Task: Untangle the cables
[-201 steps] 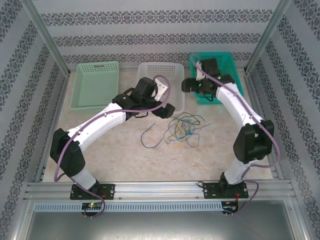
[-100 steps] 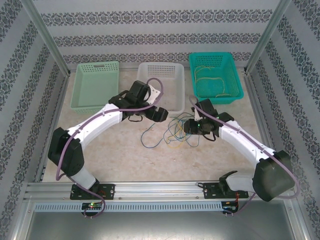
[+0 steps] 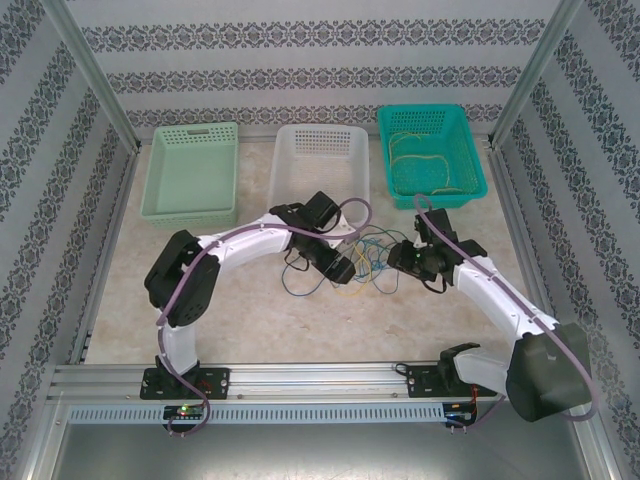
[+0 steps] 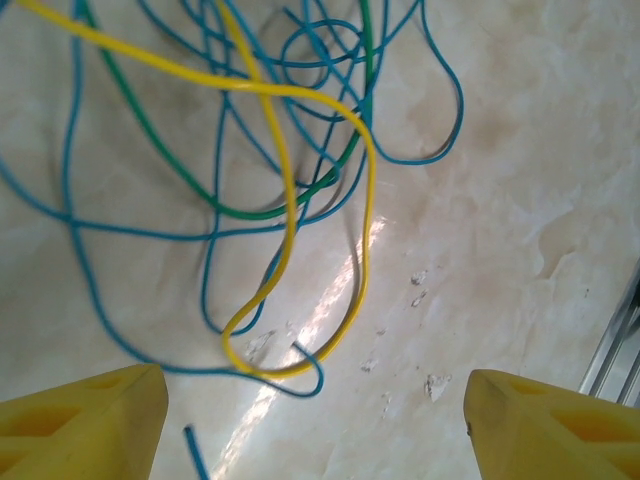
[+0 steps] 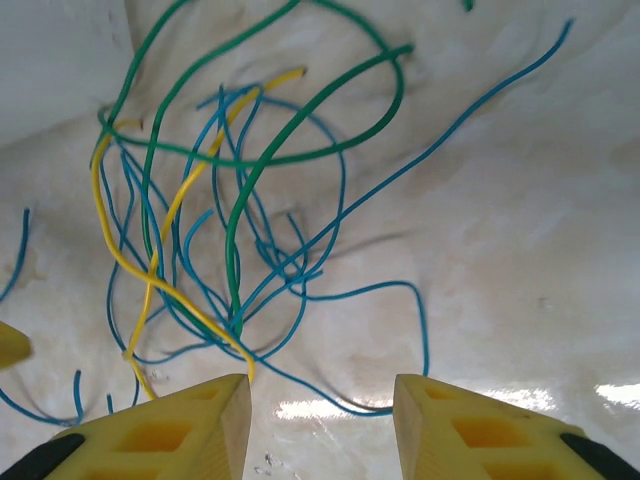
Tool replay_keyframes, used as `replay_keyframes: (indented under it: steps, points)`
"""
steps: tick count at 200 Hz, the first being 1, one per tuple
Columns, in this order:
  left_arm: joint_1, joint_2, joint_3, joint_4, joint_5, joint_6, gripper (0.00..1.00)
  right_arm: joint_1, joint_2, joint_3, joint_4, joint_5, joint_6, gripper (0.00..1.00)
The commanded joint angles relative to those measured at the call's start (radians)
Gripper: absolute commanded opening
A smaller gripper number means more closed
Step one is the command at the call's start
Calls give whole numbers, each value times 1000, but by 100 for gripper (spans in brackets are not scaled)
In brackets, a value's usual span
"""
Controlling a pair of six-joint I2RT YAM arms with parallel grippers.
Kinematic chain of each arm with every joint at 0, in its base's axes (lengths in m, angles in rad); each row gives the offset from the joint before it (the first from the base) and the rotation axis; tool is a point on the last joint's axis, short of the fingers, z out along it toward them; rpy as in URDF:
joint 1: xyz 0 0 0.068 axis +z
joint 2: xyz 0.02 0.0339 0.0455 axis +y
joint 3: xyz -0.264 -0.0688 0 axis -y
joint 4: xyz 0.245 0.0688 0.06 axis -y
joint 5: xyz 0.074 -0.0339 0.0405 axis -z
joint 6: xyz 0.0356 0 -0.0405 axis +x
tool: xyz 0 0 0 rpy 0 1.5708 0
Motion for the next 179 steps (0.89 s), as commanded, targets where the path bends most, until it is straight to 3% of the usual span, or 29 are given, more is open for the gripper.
replay_keyframes:
  steps: [1, 98, 143, 179]
  points:
    - [-9, 37, 41, -27, 16, 46, 77, -26, -47, -15, 2, -29, 5, 43]
    - [-26, 172, 141, -56, -3, 56, 60, -49, -100, -42, 2, -27, 1, 45]
    - [-26, 172, 144, -60, -37, 50, 40, -60, -100, -36, 5, -27, -8, 46]
    - [-26, 169, 157, -67, -45, 48, 15, -69, -110, -30, -6, -21, -16, 46]
